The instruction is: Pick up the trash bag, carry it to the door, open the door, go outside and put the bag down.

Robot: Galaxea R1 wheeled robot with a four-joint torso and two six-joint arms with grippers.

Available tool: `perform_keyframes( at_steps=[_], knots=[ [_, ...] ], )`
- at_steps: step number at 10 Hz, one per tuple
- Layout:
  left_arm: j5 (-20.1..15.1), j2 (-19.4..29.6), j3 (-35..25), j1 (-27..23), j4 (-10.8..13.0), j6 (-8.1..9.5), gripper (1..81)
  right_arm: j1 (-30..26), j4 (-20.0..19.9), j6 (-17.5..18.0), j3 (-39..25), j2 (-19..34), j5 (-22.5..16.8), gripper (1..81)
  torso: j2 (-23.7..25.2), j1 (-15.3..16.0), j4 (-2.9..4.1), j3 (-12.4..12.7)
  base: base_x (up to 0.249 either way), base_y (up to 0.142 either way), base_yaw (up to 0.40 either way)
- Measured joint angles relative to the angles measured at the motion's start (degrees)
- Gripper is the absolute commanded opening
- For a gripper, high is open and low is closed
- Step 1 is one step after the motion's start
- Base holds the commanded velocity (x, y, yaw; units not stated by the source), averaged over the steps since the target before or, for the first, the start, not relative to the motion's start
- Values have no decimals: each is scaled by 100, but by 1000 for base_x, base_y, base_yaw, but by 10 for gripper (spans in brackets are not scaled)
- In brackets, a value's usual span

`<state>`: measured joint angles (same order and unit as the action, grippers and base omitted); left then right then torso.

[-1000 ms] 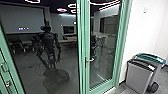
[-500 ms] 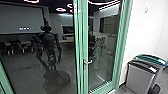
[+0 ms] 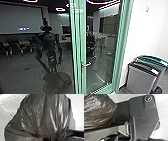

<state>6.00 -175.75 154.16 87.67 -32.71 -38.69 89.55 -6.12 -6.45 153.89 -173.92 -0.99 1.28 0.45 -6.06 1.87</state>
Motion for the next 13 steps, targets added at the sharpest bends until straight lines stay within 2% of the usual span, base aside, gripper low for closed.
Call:
perform_keyframes(
  at_steps=[7,13],
  knots=[
    [0,1,0,0,0,0,10,13,0,0,0,0,-2,811,0,0,0,0,137,-77,0],
    [-2,-13,0,-2,0,0,10,30,0,0,0,5,-2,811,0,-2,0,0,132,-11,0]
  ],
)
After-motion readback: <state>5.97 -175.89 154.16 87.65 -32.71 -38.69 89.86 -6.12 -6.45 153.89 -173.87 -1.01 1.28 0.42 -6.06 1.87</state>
